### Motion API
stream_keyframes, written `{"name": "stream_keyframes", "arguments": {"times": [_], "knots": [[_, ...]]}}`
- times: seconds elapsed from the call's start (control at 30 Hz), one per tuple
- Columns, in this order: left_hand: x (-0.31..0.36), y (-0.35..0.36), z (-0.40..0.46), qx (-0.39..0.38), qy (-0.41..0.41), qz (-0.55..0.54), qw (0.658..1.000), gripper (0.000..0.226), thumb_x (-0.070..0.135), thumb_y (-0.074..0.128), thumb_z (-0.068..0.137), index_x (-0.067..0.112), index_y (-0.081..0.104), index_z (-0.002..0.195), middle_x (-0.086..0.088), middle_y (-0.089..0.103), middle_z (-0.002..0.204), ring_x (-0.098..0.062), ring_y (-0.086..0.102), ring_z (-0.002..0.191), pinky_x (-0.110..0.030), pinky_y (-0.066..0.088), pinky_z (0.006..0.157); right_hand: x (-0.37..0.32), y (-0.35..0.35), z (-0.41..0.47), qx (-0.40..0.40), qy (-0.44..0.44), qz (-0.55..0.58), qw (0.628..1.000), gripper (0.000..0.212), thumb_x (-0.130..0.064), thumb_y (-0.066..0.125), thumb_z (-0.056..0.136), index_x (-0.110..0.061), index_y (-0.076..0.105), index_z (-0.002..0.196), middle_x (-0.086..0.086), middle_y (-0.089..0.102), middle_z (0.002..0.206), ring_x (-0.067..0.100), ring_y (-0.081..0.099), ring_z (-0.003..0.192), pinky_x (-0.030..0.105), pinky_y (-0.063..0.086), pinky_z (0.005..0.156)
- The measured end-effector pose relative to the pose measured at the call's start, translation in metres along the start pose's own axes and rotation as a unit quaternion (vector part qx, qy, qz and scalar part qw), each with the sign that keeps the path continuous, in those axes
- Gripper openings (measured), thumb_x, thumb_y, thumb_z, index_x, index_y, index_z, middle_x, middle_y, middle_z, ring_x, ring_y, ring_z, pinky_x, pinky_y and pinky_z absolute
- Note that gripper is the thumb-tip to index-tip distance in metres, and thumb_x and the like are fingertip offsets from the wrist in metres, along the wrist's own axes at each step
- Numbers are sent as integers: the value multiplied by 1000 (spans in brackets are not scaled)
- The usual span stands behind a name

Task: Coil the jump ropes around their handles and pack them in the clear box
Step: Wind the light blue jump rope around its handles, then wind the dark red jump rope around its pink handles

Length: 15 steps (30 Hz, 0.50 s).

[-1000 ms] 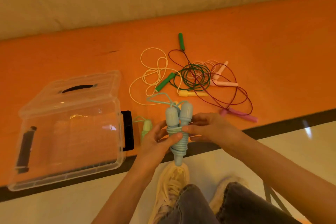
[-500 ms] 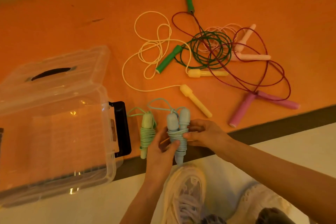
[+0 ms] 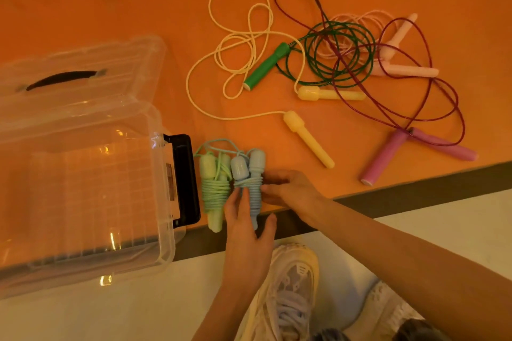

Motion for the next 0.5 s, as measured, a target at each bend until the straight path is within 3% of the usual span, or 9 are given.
{"name": "stream_keyframes", "arguments": {"times": [0.1,0.2,0.37,0.5], "knots": [[-2,-2,0,3,12,10,1000,64,23,56,95,16,24,150,10,14,151,19,14,121,11,14,89,1,6,2,-3,-8,-22,1000,33,3,62,87,-1,60,120,9,64,106,19,64,95,20,57,74],[-2,-2,-1,15,24,27,999,64,24,57,95,19,26,150,12,11,154,6,15,135,-2,18,105,2,9,5,-8,-16,-31,999,32,2,62,88,-3,61,119,8,64,105,18,63,96,21,56,78],[-4,1,-3,21,26,31,999,64,23,59,93,18,28,149,13,7,155,4,11,138,9,9,94,0,10,8,-3,-26,-49,998,31,1,65,86,-2,62,116,8,65,101,20,63,97,30,54,89],[-4,1,-2,21,26,35,999,63,23,60,93,19,29,148,12,8,155,2,12,139,7,10,96,0,9,8,-2,-26,-58,998,31,0,67,85,-3,62,116,13,64,104,22,63,95,34,54,91]]}}
Point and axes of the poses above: each hand's wrist, its own z-axis towards the middle knuckle, its own y-axis out of the palm, x = y × z, the point moved 2 cm from there along z, towards the middle knuckle
